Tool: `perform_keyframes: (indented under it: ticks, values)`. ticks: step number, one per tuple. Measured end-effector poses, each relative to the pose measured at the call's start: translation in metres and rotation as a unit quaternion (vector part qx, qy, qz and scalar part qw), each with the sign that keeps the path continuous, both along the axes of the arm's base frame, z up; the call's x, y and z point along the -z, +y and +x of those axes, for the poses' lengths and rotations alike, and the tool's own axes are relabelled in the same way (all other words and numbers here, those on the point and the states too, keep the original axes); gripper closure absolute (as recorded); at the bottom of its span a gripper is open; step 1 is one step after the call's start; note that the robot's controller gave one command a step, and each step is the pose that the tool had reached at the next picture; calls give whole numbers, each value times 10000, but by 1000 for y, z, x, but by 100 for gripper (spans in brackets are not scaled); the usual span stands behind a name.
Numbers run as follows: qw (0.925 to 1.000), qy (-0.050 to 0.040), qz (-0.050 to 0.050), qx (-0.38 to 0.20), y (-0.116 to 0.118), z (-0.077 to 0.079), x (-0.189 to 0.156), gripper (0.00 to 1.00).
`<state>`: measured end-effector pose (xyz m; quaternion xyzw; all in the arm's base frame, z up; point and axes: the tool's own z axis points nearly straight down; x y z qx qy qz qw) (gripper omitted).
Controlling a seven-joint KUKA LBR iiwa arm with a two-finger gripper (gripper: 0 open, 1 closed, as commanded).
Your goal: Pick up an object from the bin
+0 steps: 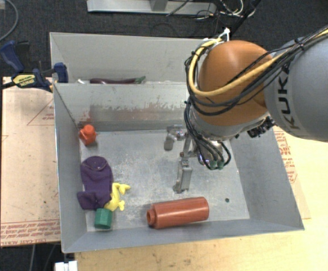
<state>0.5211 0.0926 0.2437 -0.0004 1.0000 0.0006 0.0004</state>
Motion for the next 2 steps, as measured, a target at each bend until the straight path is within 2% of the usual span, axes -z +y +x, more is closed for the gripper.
perform_keyframes:
  ticks: [1, 2]
  values:
    - [9984, -5, 1, -569, -10, -13, 55, 0]
    - [9927, -3, 2, -1207, -46, -37, 83, 0]
